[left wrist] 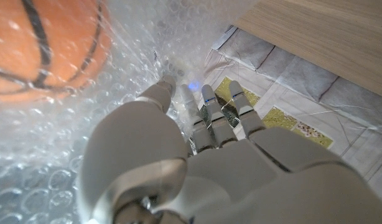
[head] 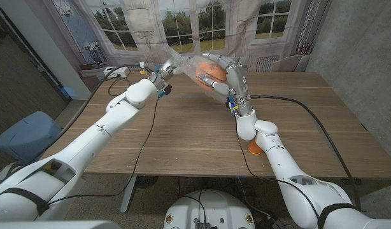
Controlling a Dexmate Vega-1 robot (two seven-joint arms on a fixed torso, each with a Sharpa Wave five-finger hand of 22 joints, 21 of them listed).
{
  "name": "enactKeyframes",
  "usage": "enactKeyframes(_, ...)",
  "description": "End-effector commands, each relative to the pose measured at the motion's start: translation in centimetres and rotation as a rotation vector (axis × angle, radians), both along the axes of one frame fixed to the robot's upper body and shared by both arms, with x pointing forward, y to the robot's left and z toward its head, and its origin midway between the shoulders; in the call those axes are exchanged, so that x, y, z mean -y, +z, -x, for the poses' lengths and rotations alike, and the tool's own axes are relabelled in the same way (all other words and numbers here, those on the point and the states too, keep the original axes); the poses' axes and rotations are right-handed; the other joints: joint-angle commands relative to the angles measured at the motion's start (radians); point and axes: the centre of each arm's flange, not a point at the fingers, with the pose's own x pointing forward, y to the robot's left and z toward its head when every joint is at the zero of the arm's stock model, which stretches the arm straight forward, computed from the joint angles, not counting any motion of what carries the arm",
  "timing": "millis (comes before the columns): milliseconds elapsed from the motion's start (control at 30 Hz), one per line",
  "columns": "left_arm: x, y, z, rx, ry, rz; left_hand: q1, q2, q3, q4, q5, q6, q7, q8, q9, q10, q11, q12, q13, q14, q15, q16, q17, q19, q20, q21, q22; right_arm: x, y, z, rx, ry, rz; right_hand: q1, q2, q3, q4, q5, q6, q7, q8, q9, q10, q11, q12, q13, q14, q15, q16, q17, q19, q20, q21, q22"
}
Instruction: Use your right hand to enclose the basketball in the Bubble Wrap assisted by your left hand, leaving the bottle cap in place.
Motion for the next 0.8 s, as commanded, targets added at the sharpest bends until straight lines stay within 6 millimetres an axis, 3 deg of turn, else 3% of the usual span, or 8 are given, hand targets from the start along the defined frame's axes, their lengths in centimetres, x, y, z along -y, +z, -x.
enactKeyframes(33,1.8,2.5,-0.3,0.007,-0.013,-0.144,0.015,-0.011,-0.002,-0.013,-0.005,0.008,-0.01,0.001,-0.001,-0.005,-0.005,0.006,0.006,-0.008,-0.04,0.006,0.01,0.006,-0.004,0.006,0.004,-1.6,-1.2,-0.5,0.026,-0.066,0.174,0.291,0.295,0.002,0.005,0.0,0.006,0.0,-0.002,0.003,0.005,0.004,0.0,0.002,0.265,-0.385,-0.001,0.004,0.001,-0.35,0.01,0.003)
enactKeyframes(200,2.2,2.2,-0.7,-0.034,-0.02,-0.209,0.029,-0.013,-0.005,-0.025,-0.007,0.01,-0.01,-0.001,-0.005,-0.02,-0.004,0.001,0.012,-0.026,-0.039,0.006,0.016,0.0,-0.009,0.008,0.005,-1.8,-1.9,-0.8,0.062,-0.162,0.225,0.29,0.293,0.002,0.005,0.0,0.009,-0.002,-0.002,0.004,0.006,0.002,0.002,0.003,0.265,-0.385,-0.003,0.006,-0.002,-0.35,0.014,0.001)
enactKeyframes(400,2.5,1.0,-1.6,-0.109,-0.016,-0.293,0.046,-0.015,-0.007,-0.036,-0.012,0.015,0.011,-0.003,-0.011,-0.04,-0.002,-0.006,0.019,-0.048,-0.03,0.003,0.021,-0.01,-0.009,0.013,0.005,-2.0,-2.6,-1.8,0.099,-0.293,0.277,0.291,0.29,0.002,0.003,0.0,0.013,-0.004,-0.003,0.005,0.01,-0.007,0.004,0.005,0.266,-0.385,-0.007,0.009,-0.007,-0.35,0.02,-0.003)
enactKeyframes(533,2.7,0.0,-2.2,-0.175,-0.001,-0.366,0.069,-0.01,-0.001,-0.044,-0.011,0.004,0.034,-0.009,-0.011,-0.063,0.01,-0.015,0.024,-0.07,-0.02,-0.004,0.022,-0.022,-0.01,0.015,0.006,-2.0,-2.9,-3.6,0.087,-0.356,0.313,0.292,0.285,0.001,0.001,0.0,0.016,-0.009,-0.003,0.005,0.011,-0.011,0.005,0.005,0.263,-0.387,-0.011,0.01,-0.011,-0.349,0.024,-0.006)
enactKeyframes(667,2.5,-1.2,-3.1,-0.226,0.047,-0.417,0.078,-0.005,0.003,-0.041,-0.009,-0.012,0.044,-0.01,-0.002,-0.081,0.027,-0.023,0.028,-0.086,-0.004,-0.009,0.024,-0.033,-0.004,0.017,0.006,-2.3,-3.4,-5.2,0.063,-0.391,0.35,0.291,0.282,-0.001,0.001,0.0,0.016,-0.014,-0.004,0.005,0.01,-0.013,0.003,0.004,0.262,-0.387,-0.014,0.011,-0.016,-0.348,0.026,-0.008)
enactKeyframes(800,2.0,-2.1,-3.8,-0.246,0.135,-0.45,0.056,-0.019,-0.013,-0.026,-0.014,-0.007,0.047,-0.003,0.007,-0.079,0.025,-0.023,0.031,-0.088,0.001,-0.011,0.024,-0.036,-0.009,0.021,0.007,-2.6,-3.8,-6.3,0.044,-0.418,0.382,0.288,0.278,-0.003,0.001,0.0,0.017,-0.014,-0.005,0.005,0.007,-0.013,0.001,0.003,0.258,-0.387,-0.018,0.012,-0.022,-0.346,0.029,-0.011)
